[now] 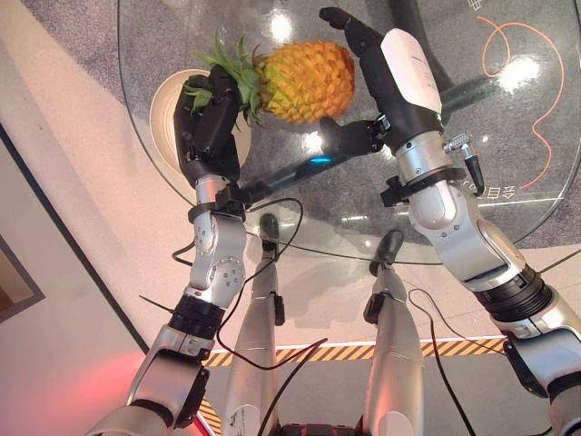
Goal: Pick up the fruit to the plate
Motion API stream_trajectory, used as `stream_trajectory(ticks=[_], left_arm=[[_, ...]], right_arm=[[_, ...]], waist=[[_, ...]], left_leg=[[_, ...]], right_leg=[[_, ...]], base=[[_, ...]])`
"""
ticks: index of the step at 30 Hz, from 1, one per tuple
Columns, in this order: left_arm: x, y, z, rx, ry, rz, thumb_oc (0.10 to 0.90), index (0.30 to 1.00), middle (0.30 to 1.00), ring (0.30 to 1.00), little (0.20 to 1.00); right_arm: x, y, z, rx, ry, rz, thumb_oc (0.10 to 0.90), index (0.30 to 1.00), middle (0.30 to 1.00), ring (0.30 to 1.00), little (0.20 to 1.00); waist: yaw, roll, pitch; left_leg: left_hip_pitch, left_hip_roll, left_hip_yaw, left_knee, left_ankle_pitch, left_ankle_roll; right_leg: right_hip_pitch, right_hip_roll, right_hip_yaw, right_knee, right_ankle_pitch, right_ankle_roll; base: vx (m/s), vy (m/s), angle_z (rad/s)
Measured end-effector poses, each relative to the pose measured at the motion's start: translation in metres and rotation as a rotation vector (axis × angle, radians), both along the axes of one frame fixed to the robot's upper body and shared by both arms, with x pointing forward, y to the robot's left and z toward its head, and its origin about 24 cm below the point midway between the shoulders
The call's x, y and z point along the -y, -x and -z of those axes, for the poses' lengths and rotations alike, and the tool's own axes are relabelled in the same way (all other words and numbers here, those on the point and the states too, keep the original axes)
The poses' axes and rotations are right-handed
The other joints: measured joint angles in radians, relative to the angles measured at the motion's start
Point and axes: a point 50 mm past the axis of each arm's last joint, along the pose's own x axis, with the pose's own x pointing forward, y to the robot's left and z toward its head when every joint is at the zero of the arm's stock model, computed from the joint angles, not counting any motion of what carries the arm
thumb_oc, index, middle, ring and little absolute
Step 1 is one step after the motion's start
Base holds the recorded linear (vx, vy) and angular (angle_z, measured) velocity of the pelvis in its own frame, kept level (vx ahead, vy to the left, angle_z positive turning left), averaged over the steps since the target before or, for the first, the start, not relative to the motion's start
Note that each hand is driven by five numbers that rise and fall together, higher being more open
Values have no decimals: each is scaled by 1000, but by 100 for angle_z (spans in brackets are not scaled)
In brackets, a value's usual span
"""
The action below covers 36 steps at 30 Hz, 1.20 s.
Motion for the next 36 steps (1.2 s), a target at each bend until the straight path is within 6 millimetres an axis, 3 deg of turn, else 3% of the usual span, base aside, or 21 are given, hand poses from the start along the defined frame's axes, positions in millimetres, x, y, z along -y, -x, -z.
stream_trajectory(ticks=[17, 24, 36], left_arm=[[-7, 0, -1, 4, 16, -24, 100, 300, 300, 300, 200], [-15, 3, 2, 15, 38, -55, 100, 300, 300, 300, 200], [-18, 9, -8, 70, 35, -59, 100, 300, 300, 300, 200]], right_arm=[[1, 0, 0, 4, 3, -2, 800, 900, 900, 900, 900], [14, -1, 4, -11, -29, 37, 800, 900, 900, 900, 900], [19, 0, 8, -6, -49, 44, 800, 900, 900, 900, 900]], waist=[[0, 0, 0], [0, 0, 0], [-7, 0, 0]], left_leg=[[0, 0, 0, -2, 0, 0], [0, 0, 0, -2, 0, 0], [6, 1, 1, -2, 0, 0]], right_leg=[[0, 0, 1, -2, 0, 0], [0, 0, 1, -2, 0, 0], [5, 1, 1, -2, 0, 0]], base=[[0, 0, 0], [0, 0, 0], [-3, 1, 0]])
